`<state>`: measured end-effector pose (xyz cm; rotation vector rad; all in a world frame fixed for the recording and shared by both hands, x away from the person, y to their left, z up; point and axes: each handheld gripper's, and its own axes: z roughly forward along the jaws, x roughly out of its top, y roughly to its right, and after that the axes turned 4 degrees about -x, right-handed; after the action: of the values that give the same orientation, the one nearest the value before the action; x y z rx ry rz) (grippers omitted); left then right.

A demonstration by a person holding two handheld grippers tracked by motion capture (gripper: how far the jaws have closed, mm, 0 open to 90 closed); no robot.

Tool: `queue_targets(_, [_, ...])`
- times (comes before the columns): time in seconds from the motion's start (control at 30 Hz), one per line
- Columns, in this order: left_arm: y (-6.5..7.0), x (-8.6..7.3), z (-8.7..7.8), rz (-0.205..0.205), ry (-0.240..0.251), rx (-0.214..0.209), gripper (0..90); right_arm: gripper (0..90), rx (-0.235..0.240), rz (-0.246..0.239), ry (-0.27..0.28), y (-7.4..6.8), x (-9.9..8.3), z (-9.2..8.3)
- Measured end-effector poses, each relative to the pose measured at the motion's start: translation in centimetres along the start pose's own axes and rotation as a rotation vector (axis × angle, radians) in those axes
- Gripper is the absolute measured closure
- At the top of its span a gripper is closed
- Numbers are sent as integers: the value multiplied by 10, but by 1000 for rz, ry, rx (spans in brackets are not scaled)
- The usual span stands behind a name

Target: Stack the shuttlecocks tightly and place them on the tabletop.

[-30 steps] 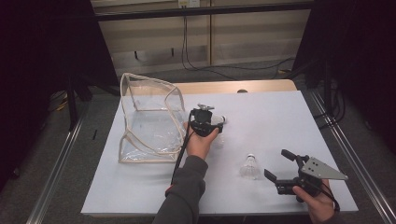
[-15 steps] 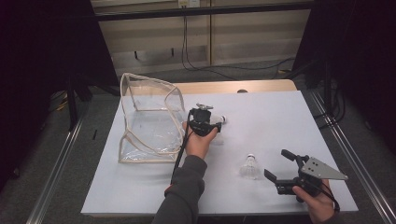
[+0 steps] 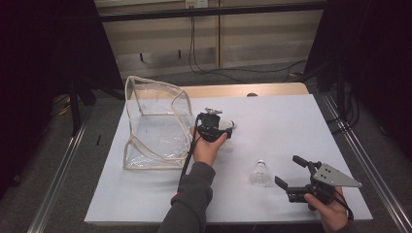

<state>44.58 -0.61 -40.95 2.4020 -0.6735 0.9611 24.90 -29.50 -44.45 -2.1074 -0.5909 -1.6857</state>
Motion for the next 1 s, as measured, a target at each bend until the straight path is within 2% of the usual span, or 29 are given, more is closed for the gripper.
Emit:
queue_targets(0.27, [1, 0, -2, 0, -3, -16, 436, 42, 0, 3, -1, 0, 0, 0])
queue_targets(0.43, [4, -1, -5, -3, -1, -48, 411, 42, -1, 5, 1, 0, 0, 0])
queue_targets(0.6, [9, -2, -8, -14, -6, -89, 318, 42, 0, 5, 0, 0, 0, 0])
queue_targets(0.73, [16, -4, -11, 9, -22, -109, 261, 42, -1, 3, 1, 0, 0, 0])
queue_targets(1.0, [26, -8, -16, 25, -20, -159, 165, 42, -2, 2, 0, -1, 0, 0])
